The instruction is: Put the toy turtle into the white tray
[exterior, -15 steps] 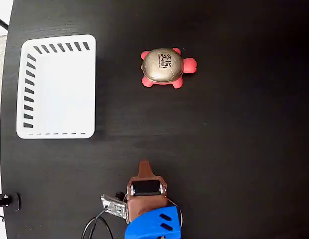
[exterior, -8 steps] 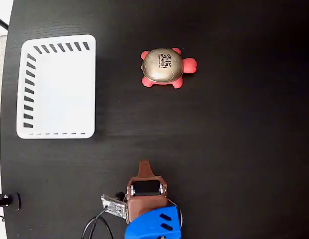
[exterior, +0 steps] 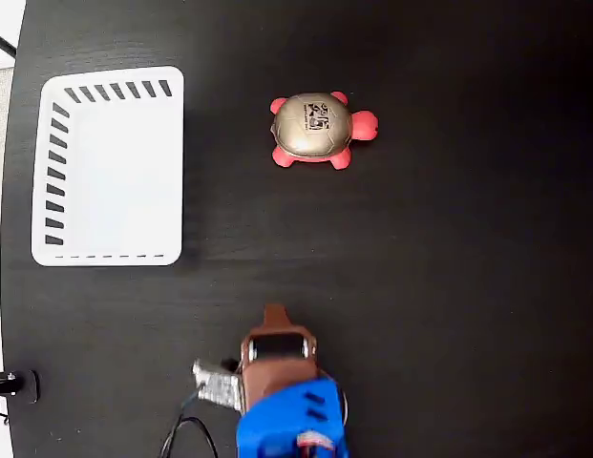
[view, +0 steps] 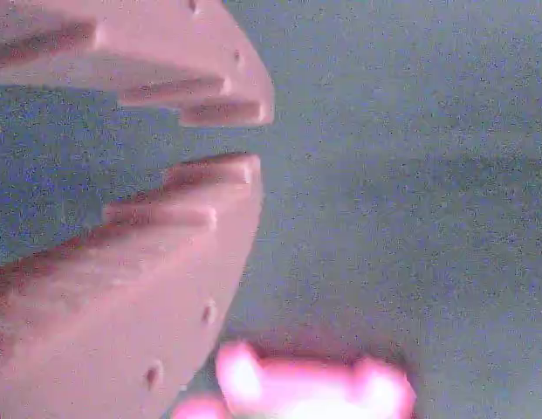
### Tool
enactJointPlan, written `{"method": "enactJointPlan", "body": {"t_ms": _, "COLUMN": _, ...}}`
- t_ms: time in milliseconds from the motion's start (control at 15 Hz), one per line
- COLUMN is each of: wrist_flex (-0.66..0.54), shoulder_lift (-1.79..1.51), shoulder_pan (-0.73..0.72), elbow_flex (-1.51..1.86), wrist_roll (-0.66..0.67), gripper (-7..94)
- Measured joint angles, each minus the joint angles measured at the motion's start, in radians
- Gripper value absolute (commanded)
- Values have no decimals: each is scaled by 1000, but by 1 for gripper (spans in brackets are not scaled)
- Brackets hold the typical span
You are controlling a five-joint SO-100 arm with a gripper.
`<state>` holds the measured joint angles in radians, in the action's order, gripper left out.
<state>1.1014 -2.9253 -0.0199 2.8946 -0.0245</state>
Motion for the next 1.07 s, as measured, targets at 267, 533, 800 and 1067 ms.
{"method": "enactJointPlan", "body": {"t_ms": 267, "wrist_flex": -40, "shoulder_lift": 497, "shoulder_pan": 35, "elbow_flex": -365, "wrist_roll": 26, "gripper": 0}}
{"method": "enactJointPlan", "body": {"t_ms": 533, "wrist_flex": 66, "shoulder_lift": 945, "shoulder_pan": 55, "elbow_flex": -834, "wrist_roll": 72, "gripper": 0}}
{"method": "enactJointPlan", "body": {"t_ms": 800, "wrist_flex": 195, "shoulder_lift": 1262, "shoulder_pan": 74, "elbow_flex": -1256, "wrist_roll": 57, "gripper": 0}}
{"method": "enactJointPlan", "body": {"t_ms": 1067, "wrist_flex": 219, "shoulder_lift": 1457, "shoulder_pan": 106, "elbow_flex": -1459, "wrist_roll": 55, "gripper": 0}}
